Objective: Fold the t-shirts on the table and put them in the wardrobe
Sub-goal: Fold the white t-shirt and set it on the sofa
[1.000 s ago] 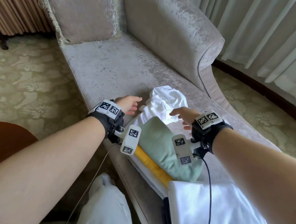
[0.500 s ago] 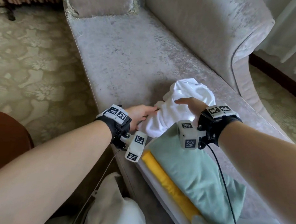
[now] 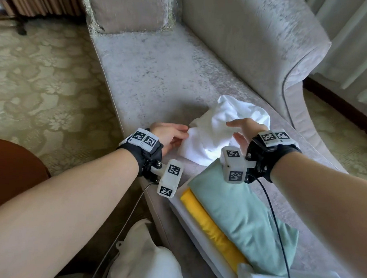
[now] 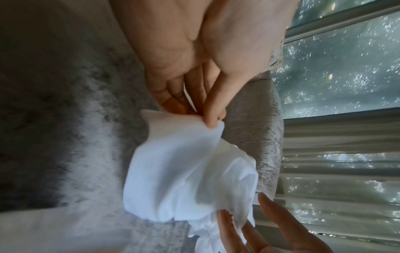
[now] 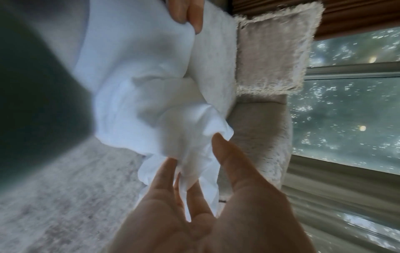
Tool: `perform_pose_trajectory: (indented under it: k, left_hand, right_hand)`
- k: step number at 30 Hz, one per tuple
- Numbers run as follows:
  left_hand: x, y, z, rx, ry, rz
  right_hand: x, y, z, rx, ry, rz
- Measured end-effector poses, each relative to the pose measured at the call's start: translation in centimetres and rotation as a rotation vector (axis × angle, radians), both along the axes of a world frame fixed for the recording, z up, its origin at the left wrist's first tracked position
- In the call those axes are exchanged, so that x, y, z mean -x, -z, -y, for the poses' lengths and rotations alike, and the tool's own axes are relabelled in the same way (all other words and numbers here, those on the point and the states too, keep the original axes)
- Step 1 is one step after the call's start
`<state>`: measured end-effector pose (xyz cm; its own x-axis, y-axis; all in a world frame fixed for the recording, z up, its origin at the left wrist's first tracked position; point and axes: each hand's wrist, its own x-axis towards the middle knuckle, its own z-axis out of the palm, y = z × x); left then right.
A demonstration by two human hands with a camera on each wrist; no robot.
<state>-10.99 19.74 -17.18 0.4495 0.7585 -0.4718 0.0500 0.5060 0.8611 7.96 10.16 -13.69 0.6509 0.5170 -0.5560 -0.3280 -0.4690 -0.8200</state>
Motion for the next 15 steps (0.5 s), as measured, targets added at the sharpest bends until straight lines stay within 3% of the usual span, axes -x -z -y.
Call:
perform_pose_trajectory:
  k: [7, 10, 15]
  left_hand:
    - [2.7, -7.4, -1.1, -0.033, -0.068, 0.164]
    - [5.0, -11.2, -1.2, -0.068, -0.089, 0.229]
    - [10.3, -17.0, 2.0, -0.244, -0.039, 0.176]
  right_hand:
    - [5.2, -9.3, -0.4, -0.407, 0.073, -0.138]
    - [8.3, -13.4, 0.2, -0.533, 0.021, -0.147]
    - [14.0, -19.5, 1.9, -0.636, -0.175, -0.171]
